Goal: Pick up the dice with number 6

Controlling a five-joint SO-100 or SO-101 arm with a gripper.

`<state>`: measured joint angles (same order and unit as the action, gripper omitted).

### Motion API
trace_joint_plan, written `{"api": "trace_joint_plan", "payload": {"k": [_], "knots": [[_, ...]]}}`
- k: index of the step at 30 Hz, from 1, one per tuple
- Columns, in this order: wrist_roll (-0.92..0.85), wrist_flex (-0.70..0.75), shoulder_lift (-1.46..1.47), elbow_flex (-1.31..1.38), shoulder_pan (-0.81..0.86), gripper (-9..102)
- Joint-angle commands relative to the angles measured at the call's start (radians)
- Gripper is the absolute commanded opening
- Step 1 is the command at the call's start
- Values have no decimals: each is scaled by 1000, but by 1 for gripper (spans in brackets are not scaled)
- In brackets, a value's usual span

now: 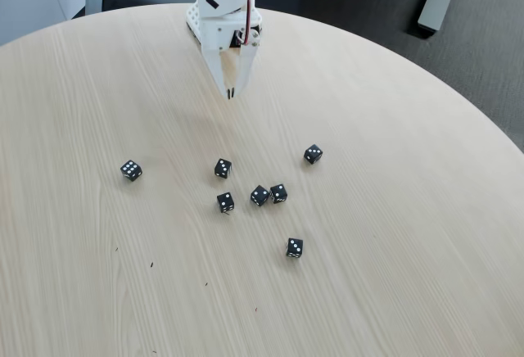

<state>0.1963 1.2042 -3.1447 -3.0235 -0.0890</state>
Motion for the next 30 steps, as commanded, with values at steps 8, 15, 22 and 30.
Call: {"api": "trace_joint_plan", "payload": {"k": [8, 15, 22, 30], "knots": [[-2, -6, -8, 5, -6, 1], [-2, -6, -8, 5, -6, 1], [-2, -6, -8, 5, -2, 0], [-6, -6, -8, 5, 8, 0]]}}
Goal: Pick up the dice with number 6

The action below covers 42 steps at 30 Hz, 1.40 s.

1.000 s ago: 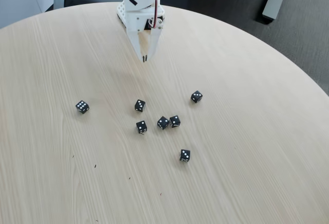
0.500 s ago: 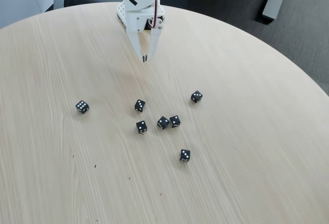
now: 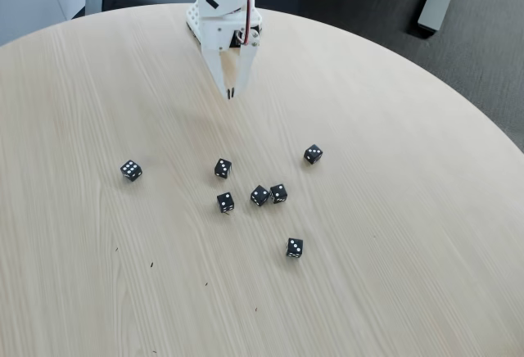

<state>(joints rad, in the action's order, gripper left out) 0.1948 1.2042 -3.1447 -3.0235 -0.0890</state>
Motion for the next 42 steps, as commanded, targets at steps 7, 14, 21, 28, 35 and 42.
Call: {"api": "trace_joint_plan", "payload": {"k": [7, 14, 21, 28, 35, 42], "knots": [[12, -2, -8, 5, 5, 1], [67, -12, 69, 23, -6, 4], [155, -14, 364, 258, -8, 8], [216, -14, 686, 561, -2, 12], [301, -14, 925, 775, 11, 14], [391, -14, 1127, 959, 29, 16]]}}
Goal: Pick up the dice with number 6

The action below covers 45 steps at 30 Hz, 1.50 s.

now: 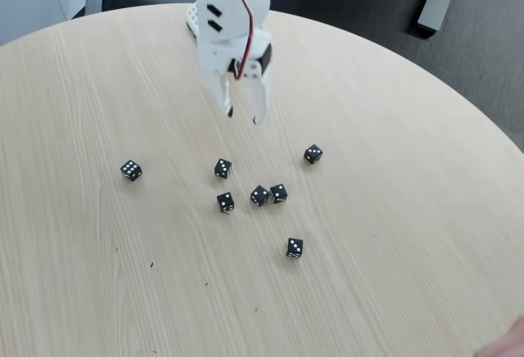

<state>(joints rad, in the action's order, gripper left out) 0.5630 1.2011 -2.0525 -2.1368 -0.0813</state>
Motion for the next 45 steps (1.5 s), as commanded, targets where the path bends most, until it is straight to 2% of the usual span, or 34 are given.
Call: {"api": "trace_joint_plan", "payload": {"k": [1, 11, 24, 36, 45], "knots": [[25, -11, 63, 95, 41, 16], [-14, -11, 268, 268, 276, 19], [-43, -15, 405, 275, 525, 22], [-137, -411, 428, 262, 535, 23], [-124, -439, 465, 258, 538, 23]]}}
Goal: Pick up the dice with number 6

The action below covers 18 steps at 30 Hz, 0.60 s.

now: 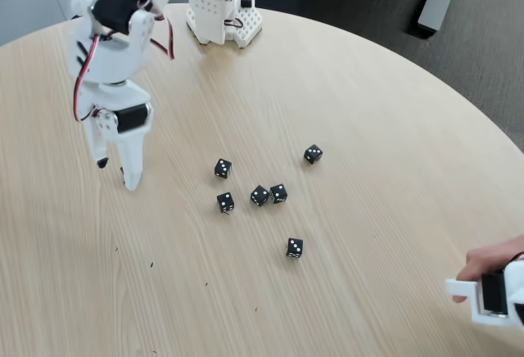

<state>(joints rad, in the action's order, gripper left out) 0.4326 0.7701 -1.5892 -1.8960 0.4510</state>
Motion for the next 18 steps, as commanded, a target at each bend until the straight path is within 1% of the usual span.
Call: {"api": "trace_joint_plan", "payload": {"k": [1, 6, 18], "knots": [[11, -8, 18, 17, 6, 23], [17, -11, 78, 17, 8, 23], [23, -3, 107, 15, 9, 24]]}}
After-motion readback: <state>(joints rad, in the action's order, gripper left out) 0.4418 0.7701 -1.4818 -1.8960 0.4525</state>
